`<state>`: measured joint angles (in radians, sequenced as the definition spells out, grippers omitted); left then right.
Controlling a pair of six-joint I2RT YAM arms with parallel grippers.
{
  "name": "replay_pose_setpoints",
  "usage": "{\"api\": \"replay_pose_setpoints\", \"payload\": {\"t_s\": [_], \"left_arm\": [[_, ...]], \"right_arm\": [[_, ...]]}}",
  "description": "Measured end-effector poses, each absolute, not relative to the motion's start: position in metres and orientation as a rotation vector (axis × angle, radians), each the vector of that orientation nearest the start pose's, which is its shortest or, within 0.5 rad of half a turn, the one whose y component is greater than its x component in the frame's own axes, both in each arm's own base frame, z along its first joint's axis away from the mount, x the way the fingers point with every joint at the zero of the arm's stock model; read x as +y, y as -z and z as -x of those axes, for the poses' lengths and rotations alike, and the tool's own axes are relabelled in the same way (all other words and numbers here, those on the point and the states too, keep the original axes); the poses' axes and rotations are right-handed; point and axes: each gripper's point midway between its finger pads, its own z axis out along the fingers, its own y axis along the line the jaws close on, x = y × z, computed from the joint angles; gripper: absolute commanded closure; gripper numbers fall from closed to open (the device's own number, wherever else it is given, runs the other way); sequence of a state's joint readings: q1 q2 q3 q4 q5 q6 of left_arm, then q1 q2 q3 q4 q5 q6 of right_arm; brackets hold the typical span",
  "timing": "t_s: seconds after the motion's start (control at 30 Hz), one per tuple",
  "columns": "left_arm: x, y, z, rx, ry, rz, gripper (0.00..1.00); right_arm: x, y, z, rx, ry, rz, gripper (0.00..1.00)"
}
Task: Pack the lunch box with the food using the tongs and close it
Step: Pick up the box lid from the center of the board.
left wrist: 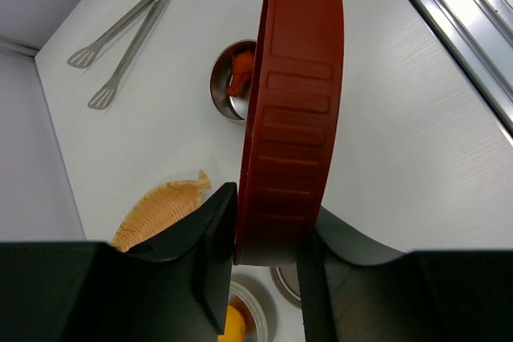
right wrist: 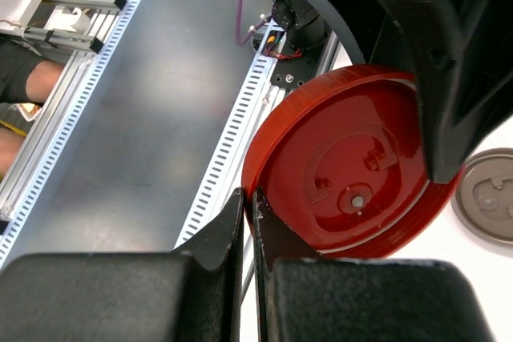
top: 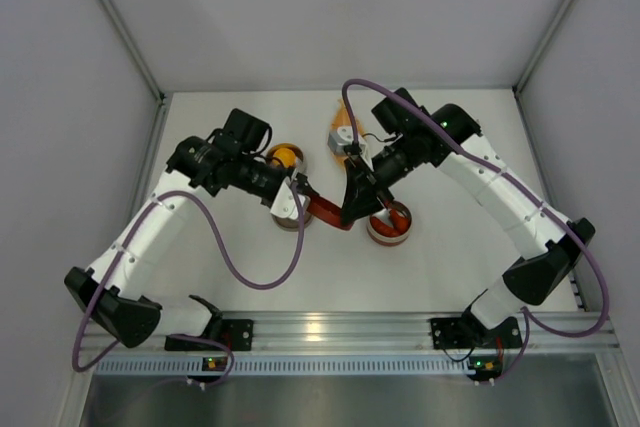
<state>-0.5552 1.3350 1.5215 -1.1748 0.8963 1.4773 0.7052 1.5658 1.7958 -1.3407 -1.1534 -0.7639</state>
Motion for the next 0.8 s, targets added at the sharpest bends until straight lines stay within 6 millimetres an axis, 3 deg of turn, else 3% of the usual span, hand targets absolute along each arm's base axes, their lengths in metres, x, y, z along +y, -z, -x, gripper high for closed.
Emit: {"api": "replay_pose_setpoints", "payload": {"t_s": [0.23,0.3,0.37,0.4,0.43,0.53,0.6,0.67,0.7,0.8], "left_arm": [[-0.253,-0.289,-0.194,0.873,0.623,-2.032,0.78],[-0.252,-0.290,-0.194,0.873,0.617,-2.032,1.00],[-0.252,-0.291,-0.193,0.883,0.617,-2.028,1.00],[-0.251,-0.291,-0.193,0.901,0.620,-2.022,1.00],[-0.250,-0.291,-0.192,0.926,0.628,-2.013,1.00],[-0.249,-0.290,-0.186,1.030,0.687,-1.969,1.00],[-0.249,-0.291,-0.184,1.122,0.734,-1.924,1.00],[-0.249,-0.292,-0.183,1.228,0.777,-1.874,1.00],[-0.249,-0.293,-0.184,1.277,0.799,-1.850,1.00],[-0.253,-0.294,-0.188,1.445,0.870,-1.763,1.00]], "right_arm": [[0.301,-0.326,-0.126,1.465,-1.465,1.777,1.00],[0.301,-0.328,-0.128,1.465,-1.460,1.771,0.98],[0.299,-0.331,-0.132,1.470,-1.450,1.757,0.88],[0.298,-0.332,-0.134,1.480,-1.444,1.746,0.74],[0.296,-0.333,-0.138,1.498,-1.437,1.730,0.69],[0.285,-0.332,-0.159,1.588,-1.367,1.656,0.48],[0.270,-0.330,-0.182,1.672,-1.293,1.569,0.35],[0.249,-0.333,-0.212,1.738,-1.177,1.461,0.30],[0.238,-0.336,-0.224,1.757,-1.106,1.419,0.19],[0.211,-0.350,-0.238,1.742,-0.888,1.361,0.07]]}}
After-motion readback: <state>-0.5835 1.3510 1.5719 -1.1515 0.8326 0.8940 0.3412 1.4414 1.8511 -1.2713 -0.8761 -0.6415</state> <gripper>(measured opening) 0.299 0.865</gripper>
